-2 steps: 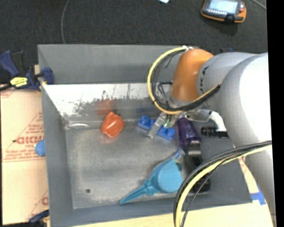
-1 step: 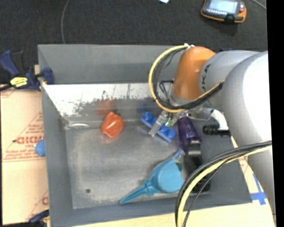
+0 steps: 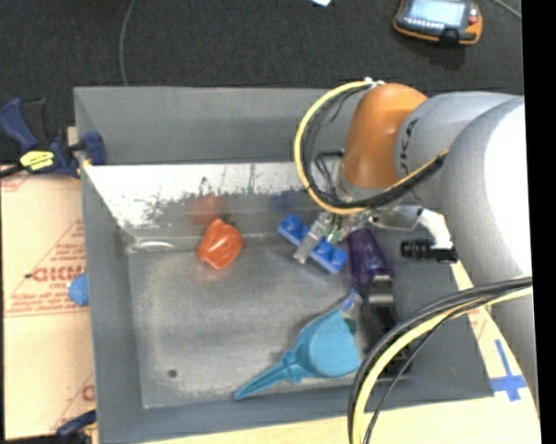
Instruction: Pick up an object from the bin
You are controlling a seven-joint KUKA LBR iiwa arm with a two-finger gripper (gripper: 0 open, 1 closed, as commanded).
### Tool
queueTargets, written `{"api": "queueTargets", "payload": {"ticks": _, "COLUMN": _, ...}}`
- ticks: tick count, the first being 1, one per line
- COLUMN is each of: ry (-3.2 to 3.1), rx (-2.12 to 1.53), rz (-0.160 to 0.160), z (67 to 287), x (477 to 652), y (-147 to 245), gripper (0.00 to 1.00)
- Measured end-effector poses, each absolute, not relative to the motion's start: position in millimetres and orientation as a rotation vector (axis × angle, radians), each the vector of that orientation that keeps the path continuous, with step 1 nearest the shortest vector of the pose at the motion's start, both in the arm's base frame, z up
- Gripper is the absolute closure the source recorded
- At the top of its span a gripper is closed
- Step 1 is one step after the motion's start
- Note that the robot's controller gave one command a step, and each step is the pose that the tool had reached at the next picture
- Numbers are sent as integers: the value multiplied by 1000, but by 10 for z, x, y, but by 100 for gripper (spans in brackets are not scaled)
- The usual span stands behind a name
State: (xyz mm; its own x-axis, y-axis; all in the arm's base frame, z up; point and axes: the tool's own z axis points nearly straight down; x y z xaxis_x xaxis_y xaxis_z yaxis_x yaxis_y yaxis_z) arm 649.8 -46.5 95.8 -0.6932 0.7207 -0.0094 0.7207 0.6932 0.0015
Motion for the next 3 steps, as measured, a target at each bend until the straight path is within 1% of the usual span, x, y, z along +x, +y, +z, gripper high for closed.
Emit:
{"api": "queueTargets", "payload": {"ticks": 1, "ry": 2884, "rx": 1226, "rz": -4, "z": 1303, "x": 6494, "y": -472, "gripper": 100}}
{"api": "queueTargets", "payload": {"ticks": 2, "ry": 2882, "rx": 1223, "rz": -2, "z": 1491, "x": 6499, "y": -480, "gripper": 100}}
{"api": "queueTargets", "payload": {"ticks": 3, "ry": 2883, "rx": 1219, "rz": -2, "z": 1802, "x": 6502, "y": -485, "gripper": 100}}
